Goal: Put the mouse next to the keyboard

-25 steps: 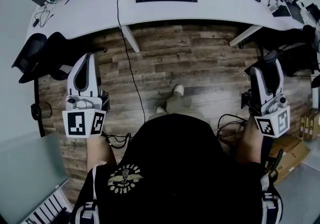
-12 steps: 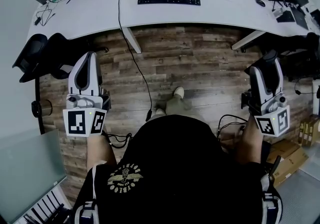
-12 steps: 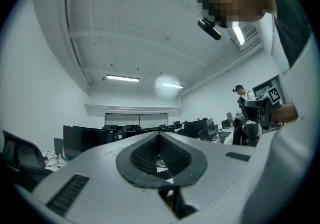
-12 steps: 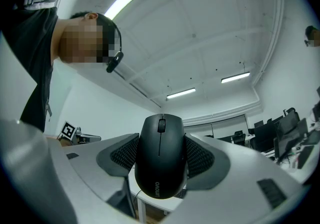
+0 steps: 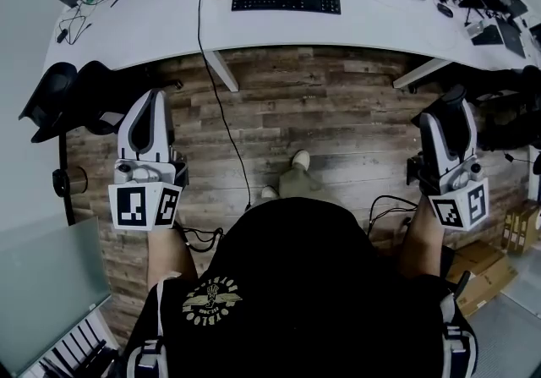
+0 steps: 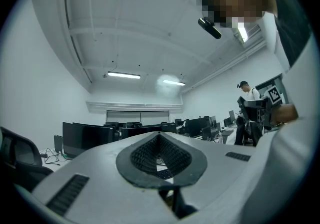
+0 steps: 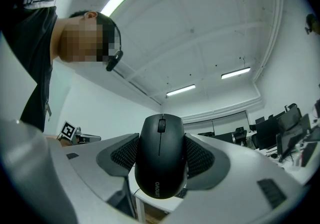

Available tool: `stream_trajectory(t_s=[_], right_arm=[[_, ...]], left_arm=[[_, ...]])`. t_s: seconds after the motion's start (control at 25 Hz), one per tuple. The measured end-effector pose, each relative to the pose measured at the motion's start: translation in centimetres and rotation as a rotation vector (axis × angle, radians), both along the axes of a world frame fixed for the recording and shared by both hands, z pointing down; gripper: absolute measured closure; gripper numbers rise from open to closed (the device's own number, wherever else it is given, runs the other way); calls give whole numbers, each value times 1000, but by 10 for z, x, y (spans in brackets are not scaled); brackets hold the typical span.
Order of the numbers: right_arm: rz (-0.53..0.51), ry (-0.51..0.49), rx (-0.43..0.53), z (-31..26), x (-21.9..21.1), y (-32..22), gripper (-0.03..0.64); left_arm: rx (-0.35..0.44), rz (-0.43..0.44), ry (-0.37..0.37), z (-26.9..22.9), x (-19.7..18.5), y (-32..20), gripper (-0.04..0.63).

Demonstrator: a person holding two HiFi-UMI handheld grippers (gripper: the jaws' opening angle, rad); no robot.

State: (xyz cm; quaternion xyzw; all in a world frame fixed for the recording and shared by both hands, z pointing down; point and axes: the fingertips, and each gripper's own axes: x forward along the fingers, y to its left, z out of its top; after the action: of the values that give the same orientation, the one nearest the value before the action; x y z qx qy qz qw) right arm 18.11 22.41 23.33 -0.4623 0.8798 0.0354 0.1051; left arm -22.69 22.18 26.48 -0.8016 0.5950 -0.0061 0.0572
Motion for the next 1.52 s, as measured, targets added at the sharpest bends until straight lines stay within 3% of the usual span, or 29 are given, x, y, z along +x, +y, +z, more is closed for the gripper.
stream_trajectory(t_s=[0.84, 1.52], right_arm=[[-42, -26, 22, -5, 54, -121, 333], [-31, -47, 16, 5, 60, -152, 333]], left_arm=[[39, -42, -7, -16, 57, -103, 594], [35, -11, -31, -13, 67, -137, 594]])
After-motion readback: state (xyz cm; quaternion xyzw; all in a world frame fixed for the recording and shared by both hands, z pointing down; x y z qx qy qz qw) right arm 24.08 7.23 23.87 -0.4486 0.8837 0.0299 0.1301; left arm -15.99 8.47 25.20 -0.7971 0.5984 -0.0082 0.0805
